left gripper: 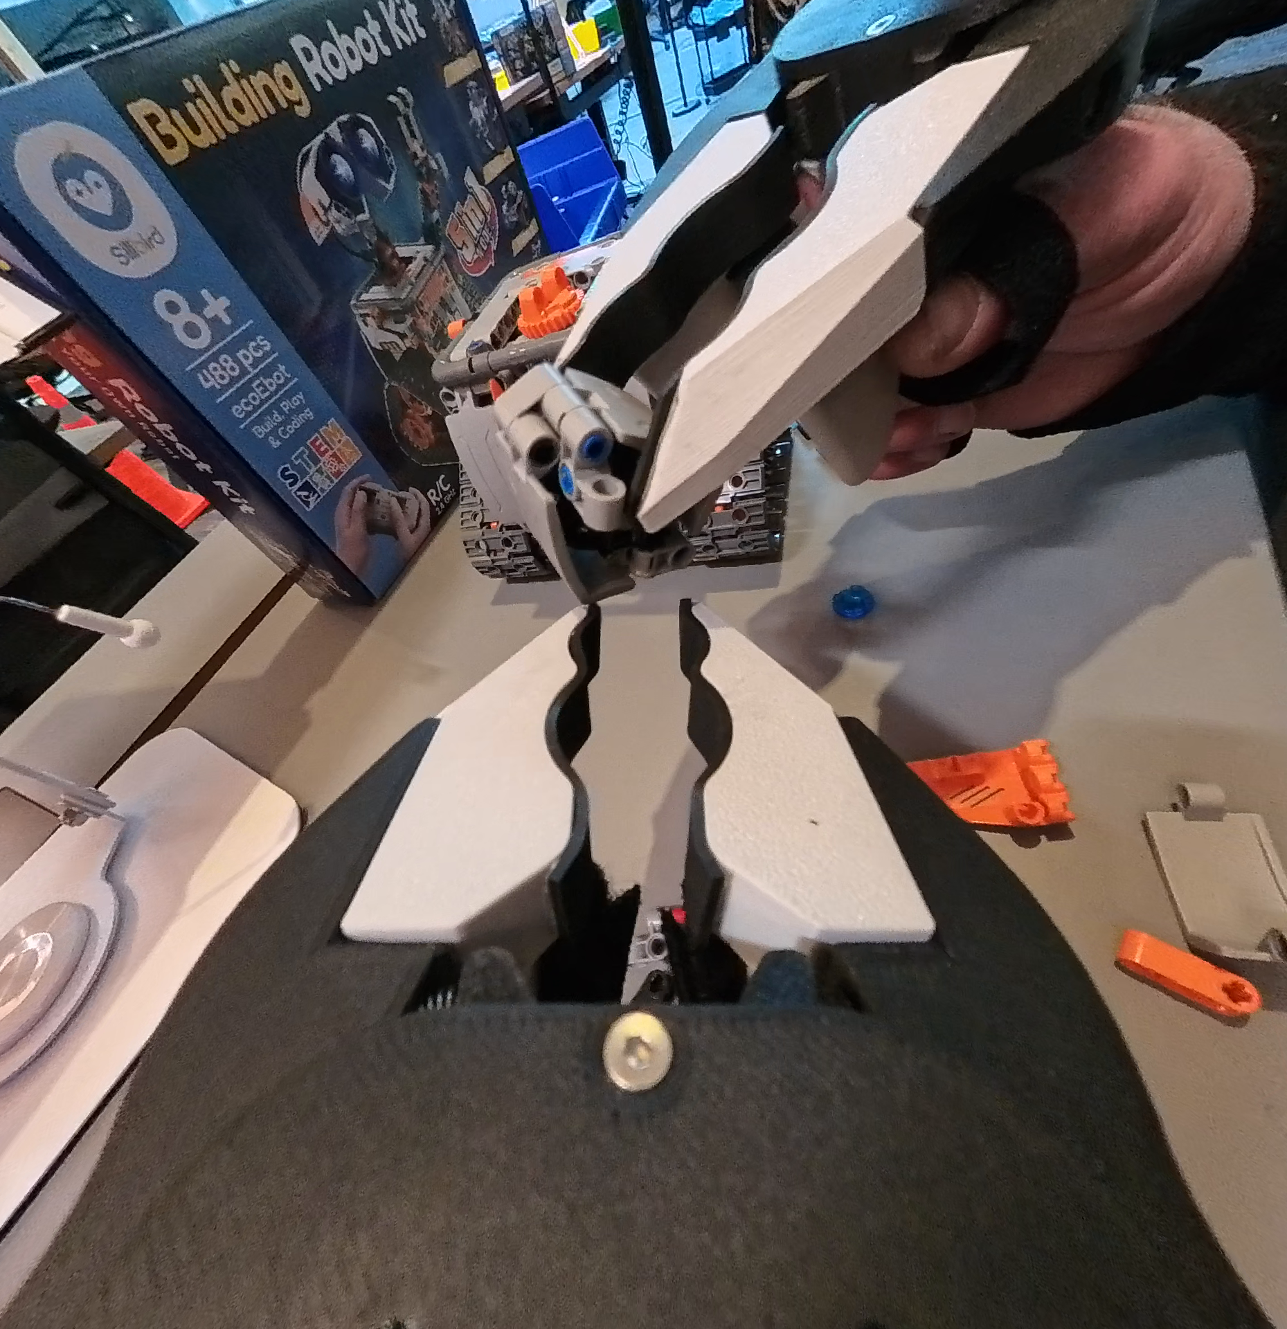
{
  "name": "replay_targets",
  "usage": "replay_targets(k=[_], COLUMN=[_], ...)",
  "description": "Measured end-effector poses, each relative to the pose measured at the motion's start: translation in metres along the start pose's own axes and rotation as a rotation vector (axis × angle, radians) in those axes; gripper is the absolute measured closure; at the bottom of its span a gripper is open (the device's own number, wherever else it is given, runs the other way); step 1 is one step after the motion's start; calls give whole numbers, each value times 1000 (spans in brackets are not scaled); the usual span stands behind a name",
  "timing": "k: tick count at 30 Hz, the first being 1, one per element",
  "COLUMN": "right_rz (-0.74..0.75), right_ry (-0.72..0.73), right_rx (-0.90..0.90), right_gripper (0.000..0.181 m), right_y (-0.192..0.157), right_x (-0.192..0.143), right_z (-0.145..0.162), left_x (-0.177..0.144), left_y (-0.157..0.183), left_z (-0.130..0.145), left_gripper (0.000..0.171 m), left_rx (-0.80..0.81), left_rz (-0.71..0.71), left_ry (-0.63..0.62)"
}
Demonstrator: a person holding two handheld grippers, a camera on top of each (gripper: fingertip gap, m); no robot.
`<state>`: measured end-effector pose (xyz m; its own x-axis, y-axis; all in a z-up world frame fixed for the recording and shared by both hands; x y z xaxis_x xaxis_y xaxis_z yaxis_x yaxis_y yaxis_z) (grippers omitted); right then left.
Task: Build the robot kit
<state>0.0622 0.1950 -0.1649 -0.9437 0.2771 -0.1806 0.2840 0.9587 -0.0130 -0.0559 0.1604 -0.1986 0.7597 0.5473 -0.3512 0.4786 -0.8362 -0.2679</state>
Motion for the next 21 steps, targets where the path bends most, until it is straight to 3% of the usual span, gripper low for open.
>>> replay_targets(k=[21], right_rz=[-3], right_ry=[-27], right_rx=[11], right_gripper=[147], right_y=[-1], right_x=[2], right_z=[2], left_x=[-4], left_y=[0], left_z=[-6], left_gripper=[134], left_rx=[46], left_rz=[-67], left_ry=[21])
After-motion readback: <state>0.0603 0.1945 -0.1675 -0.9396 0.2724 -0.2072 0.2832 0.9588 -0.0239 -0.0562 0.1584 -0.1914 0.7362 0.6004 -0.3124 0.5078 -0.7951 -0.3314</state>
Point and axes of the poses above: each gripper's, where its closed fingertips meet, x out along the fingers, z out of its underside, y = z × x across the jaws, the point moved 8 cm from there along -x, back along the fingers, and after that the axes turned 8 degrees about z, right-handed, at the moved point
